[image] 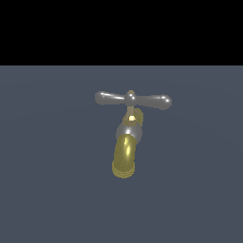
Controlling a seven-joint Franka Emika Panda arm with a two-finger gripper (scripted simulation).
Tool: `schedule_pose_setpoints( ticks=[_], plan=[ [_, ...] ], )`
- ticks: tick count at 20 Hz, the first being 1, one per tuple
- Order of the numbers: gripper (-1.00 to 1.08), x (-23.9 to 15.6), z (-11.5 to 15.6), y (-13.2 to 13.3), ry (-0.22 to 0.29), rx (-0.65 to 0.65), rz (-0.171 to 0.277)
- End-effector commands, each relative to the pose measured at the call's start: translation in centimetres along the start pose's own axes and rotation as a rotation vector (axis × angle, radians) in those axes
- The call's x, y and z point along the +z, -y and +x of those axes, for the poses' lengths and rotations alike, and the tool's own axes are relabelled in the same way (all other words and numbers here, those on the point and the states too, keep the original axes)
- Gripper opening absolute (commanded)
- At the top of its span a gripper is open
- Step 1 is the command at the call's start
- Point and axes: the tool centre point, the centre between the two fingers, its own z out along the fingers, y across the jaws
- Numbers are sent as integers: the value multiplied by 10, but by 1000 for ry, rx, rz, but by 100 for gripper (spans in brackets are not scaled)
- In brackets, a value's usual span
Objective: Turn on the faucet by rotating a designated handle.
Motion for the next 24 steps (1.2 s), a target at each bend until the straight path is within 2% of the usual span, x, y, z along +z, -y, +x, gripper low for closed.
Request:
schedule_pose_setpoints(
  ticks=[1,12,24],
  plan=[
    [-100,0,0,0,0,0,0],
    [-100,16,1,-10,-1,-70,2],
    [-100,70,8,-42,-5,-302,7]
  ],
)
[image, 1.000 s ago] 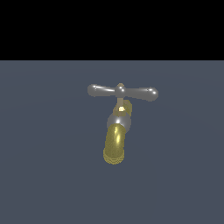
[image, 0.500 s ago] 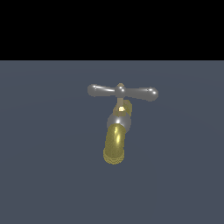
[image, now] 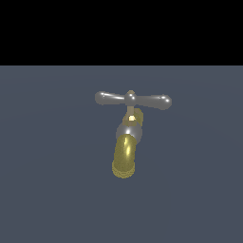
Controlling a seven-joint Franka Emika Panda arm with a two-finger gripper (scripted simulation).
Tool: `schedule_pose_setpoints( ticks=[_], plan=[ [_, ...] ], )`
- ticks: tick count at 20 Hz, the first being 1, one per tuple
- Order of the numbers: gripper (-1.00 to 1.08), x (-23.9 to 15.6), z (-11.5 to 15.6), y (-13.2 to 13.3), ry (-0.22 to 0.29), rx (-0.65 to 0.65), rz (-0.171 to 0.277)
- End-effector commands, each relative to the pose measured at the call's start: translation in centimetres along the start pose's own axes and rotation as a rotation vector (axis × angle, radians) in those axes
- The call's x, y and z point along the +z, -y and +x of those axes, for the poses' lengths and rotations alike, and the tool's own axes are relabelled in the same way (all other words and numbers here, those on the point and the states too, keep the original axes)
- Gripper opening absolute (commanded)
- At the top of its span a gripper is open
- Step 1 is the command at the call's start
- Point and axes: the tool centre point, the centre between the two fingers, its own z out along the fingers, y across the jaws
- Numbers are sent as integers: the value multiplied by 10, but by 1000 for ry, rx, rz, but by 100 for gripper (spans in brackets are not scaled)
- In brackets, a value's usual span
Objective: Turn on the faucet by rotating a designated handle.
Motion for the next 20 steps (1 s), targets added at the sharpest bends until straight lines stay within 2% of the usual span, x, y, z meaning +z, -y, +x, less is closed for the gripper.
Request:
schedule_pose_setpoints(
  ticks=[1,20],
  plan=[
    [-100,14,0,-8,-1,-59,1],
    [-100,116,22,-69,-8,-495,9]
  ],
)
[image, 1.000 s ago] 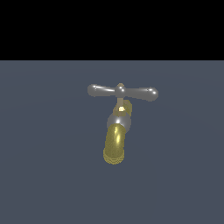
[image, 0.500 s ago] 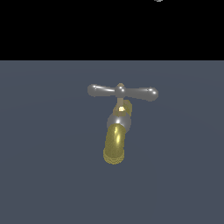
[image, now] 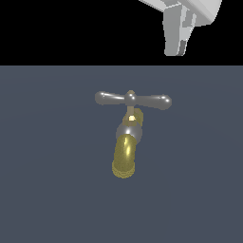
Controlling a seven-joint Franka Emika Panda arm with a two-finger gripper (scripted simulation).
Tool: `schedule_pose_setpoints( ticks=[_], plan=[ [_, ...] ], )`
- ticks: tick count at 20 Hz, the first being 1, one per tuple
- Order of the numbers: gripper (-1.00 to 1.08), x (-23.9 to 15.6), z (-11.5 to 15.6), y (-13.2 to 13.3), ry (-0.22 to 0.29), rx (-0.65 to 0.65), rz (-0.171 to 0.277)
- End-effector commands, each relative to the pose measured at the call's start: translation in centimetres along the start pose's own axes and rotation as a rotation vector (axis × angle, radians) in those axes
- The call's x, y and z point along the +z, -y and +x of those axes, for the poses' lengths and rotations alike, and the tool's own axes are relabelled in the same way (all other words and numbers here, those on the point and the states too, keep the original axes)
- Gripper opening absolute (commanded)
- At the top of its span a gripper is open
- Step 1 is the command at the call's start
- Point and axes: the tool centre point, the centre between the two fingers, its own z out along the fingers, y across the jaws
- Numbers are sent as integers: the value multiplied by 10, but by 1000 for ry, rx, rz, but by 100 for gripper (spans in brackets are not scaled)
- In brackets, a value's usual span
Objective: Turn on the faucet by rotating a designated handle.
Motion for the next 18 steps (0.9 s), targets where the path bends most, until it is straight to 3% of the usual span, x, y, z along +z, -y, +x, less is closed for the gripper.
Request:
schedule_pose_setpoints(
  ticks=[1,18],
  plan=[
    [-100,13,1,-9,-1,-58,0],
    [-100,93,18,-60,-5,-400,5]
  ],
)
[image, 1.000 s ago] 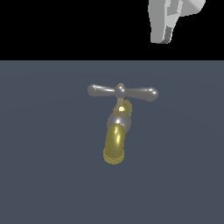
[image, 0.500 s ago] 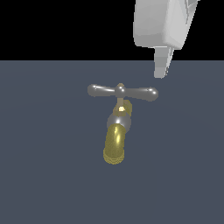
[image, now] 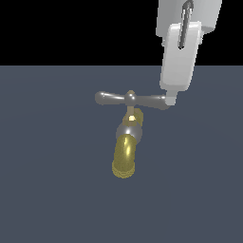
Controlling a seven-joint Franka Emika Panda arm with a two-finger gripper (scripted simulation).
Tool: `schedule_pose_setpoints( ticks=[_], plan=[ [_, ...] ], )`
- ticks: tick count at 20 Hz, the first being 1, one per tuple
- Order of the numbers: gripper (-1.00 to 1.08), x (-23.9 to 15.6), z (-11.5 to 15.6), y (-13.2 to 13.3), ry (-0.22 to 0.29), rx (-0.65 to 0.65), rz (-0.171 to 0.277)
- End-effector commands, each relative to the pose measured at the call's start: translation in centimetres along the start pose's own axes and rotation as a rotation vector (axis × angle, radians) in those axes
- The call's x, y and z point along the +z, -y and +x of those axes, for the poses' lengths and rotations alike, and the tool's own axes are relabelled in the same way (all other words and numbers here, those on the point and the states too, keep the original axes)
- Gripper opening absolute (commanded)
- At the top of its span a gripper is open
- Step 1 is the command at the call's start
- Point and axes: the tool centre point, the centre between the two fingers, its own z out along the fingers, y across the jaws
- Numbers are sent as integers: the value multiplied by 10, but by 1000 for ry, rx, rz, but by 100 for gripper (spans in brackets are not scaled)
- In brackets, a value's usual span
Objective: Turn on the faucet by rotating a designated handle.
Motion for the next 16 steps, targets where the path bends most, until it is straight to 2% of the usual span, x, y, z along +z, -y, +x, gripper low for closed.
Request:
schedule_pose_setpoints(
  ticks=[1,16],
  plan=[
    [-100,9,1,-7,-1,-40,0],
    [-100,30,6,-21,-6,-133,4]
  ],
)
